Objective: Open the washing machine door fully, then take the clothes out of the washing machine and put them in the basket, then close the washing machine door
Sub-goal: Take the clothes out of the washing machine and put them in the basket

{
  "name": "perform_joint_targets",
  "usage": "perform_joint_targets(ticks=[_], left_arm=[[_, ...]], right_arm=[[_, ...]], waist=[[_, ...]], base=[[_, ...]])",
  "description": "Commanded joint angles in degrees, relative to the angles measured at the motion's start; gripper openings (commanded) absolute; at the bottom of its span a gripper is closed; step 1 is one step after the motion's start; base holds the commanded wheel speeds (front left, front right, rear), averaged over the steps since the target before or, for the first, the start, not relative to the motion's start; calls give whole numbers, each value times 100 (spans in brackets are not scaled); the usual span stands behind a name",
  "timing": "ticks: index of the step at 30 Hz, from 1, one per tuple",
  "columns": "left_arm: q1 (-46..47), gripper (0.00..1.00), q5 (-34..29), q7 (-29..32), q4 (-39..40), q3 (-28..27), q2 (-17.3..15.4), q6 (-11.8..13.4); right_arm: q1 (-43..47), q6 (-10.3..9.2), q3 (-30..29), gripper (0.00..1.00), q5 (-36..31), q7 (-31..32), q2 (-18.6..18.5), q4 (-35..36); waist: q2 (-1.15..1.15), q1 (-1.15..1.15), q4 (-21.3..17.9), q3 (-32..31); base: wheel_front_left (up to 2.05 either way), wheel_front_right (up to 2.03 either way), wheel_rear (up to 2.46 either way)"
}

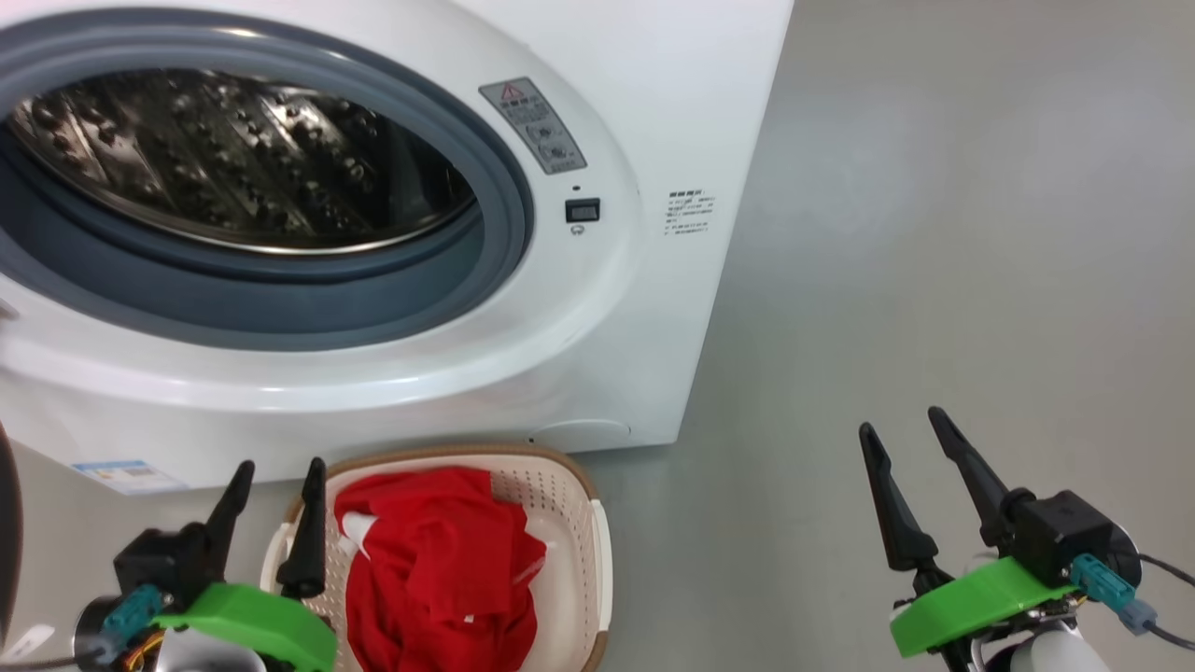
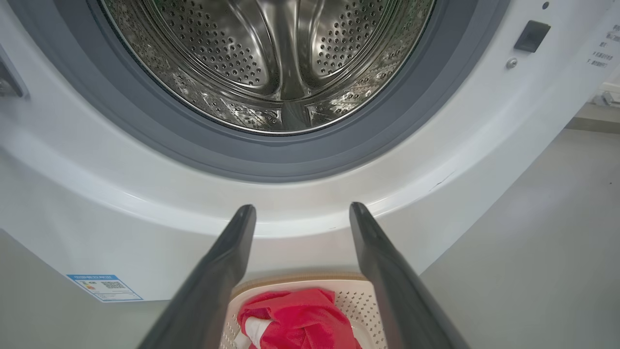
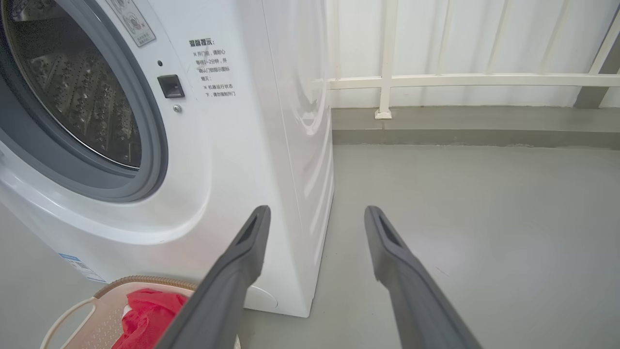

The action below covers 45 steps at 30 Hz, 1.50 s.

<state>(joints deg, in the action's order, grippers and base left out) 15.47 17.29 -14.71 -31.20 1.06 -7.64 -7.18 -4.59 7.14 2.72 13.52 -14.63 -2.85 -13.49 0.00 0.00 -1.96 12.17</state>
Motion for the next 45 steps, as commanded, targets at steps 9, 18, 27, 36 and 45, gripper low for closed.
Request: perform_joint_targets(ticks=[9, 18, 27, 36, 45], left_arm=[[-637, 100, -338, -29, 1054, -555, 20, -31], [-1193, 100, -495, -29, 1610, -781, 125, -31], [-1789, 100, -599, -29, 2056, -1032, 198, -31], [-2076, 100, -607, -29, 2278, -1090, 287, -31], [-2076, 100, -583, -29, 2347, -1090, 310, -31]], right_arm=[[317, 35, -1, 100, -49, -37, -3, 170], [607, 35, -98, 100, -21, -37, -83, 199], [836, 35, -146, 100, 31, -37, -128, 217], [942, 35, -206, 100, 44, -37, -124, 278], [953, 35, -215, 100, 36, -37, -108, 309]], waist=[[0, 0, -37, -471], [0, 0, -57, -804], [0, 0, -146, -1042], [0, 0, -146, -1103], [0, 0, -140, -1080]], base=[[0, 0, 0], [0, 0, 0], [0, 0, 0], [0, 0, 0], [0, 0, 0]])
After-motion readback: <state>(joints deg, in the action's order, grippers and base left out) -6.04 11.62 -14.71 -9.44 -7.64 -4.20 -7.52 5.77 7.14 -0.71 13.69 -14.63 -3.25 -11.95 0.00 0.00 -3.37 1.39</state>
